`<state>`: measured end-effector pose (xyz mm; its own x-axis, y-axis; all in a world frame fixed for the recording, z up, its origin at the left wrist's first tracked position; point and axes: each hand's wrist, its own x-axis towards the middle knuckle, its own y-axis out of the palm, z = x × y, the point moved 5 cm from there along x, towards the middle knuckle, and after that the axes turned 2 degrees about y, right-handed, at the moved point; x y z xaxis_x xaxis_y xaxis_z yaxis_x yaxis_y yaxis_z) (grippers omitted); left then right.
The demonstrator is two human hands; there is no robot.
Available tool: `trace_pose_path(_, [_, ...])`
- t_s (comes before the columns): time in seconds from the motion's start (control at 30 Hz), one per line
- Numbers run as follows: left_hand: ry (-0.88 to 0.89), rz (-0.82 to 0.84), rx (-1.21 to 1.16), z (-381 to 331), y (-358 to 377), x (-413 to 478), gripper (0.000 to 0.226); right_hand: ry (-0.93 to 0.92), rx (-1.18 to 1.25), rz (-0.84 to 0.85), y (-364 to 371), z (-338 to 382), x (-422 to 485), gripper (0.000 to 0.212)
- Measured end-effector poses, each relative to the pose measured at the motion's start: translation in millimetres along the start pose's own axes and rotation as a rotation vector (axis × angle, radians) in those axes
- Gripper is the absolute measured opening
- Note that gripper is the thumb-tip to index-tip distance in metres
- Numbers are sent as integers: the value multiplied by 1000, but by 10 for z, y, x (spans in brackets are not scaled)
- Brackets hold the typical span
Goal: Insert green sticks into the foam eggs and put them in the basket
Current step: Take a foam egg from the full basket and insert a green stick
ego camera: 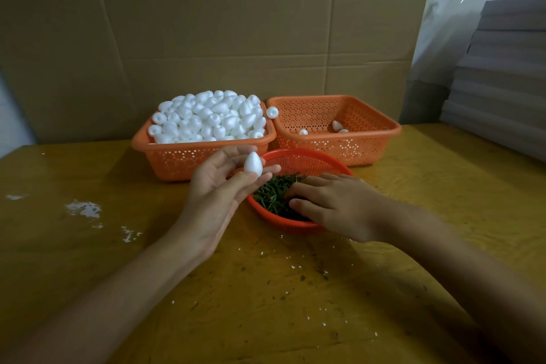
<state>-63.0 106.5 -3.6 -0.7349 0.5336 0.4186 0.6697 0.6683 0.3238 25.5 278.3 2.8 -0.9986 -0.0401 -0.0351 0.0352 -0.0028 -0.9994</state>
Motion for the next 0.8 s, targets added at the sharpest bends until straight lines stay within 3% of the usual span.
trace_pose_path(0.53, [1, 3, 36, -5, 10, 17, 34, -43, -6, -2, -46, 37, -5, 40])
trace_pose_path(0.8, [-15, 5, 13, -9, 6, 11, 37, -93, 360, -130, -141, -44, 48, 17])
